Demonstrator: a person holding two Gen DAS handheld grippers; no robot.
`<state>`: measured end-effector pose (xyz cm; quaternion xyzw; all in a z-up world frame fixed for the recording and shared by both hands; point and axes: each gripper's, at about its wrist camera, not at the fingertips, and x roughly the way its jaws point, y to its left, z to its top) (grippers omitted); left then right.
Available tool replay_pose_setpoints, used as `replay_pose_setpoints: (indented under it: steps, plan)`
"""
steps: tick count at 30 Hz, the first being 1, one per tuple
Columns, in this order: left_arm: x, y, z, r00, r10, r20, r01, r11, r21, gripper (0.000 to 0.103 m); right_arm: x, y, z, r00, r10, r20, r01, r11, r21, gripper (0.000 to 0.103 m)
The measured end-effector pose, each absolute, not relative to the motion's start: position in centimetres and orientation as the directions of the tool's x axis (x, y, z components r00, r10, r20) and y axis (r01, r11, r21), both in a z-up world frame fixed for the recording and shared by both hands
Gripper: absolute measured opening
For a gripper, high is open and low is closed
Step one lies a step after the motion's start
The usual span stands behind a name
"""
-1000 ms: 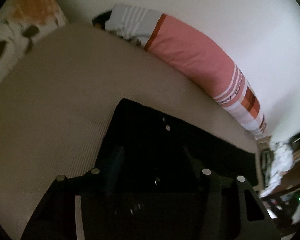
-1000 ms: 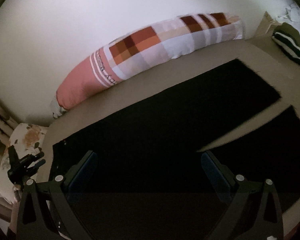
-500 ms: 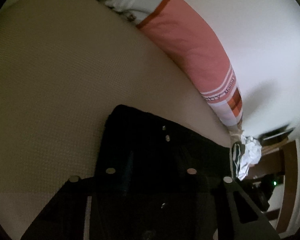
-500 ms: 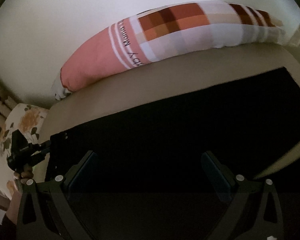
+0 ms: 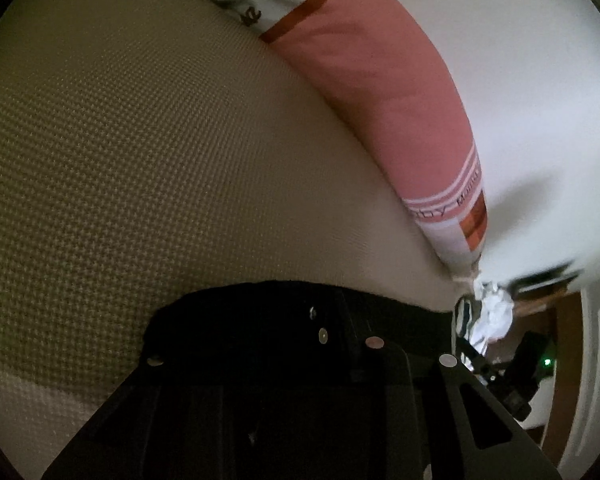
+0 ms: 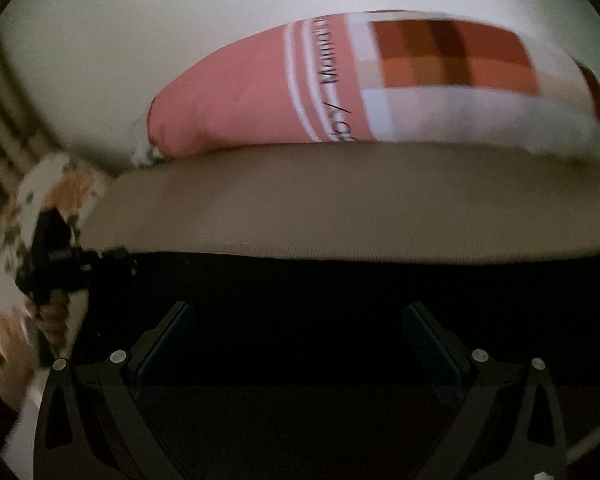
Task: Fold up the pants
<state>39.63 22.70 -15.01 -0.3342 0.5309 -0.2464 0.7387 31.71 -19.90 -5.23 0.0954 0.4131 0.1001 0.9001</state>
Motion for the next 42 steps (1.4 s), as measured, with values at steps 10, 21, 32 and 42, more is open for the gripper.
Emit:
replay_pose_setpoints:
  steps: [10, 21, 32, 42]
  plan:
    - [32.9, 20.8, -4.9, 0.475, -0.700, -0.534, 0.350, 0.707, -0.615, 0.010, 38.7, -17.9, -5.3, 0.352, 0.422, -0.836, -0.595, 0.790, 0.148, 0.092]
    - [29.5, 20.3, -2.5, 0.514, -0.672, -0.533, 0.404, 0.738, -0.540, 0.010, 41.8, -17.9, -8.3, 0.062, 0.314, -0.947, -0.797, 0.587, 0.143, 0.055]
    - [29.9, 19.7, -3.1, 0.522, -0.624, -0.582, 0.378, 0.780, -0.498, 0.010, 38.8, -19.8, -7.9, 0.225, 0.263, -0.938, -0.740, 0.673, 0.011, 0.009]
    - [26.0, 20.5, -1.0, 0.498, -0.629, -0.597, 0.454, 0.776, -0.438, 0.010, 24.6, -20.1, -1.5, 0.634, 0.130, -0.762, -0.474, 0.845, -0.249, 0.008]
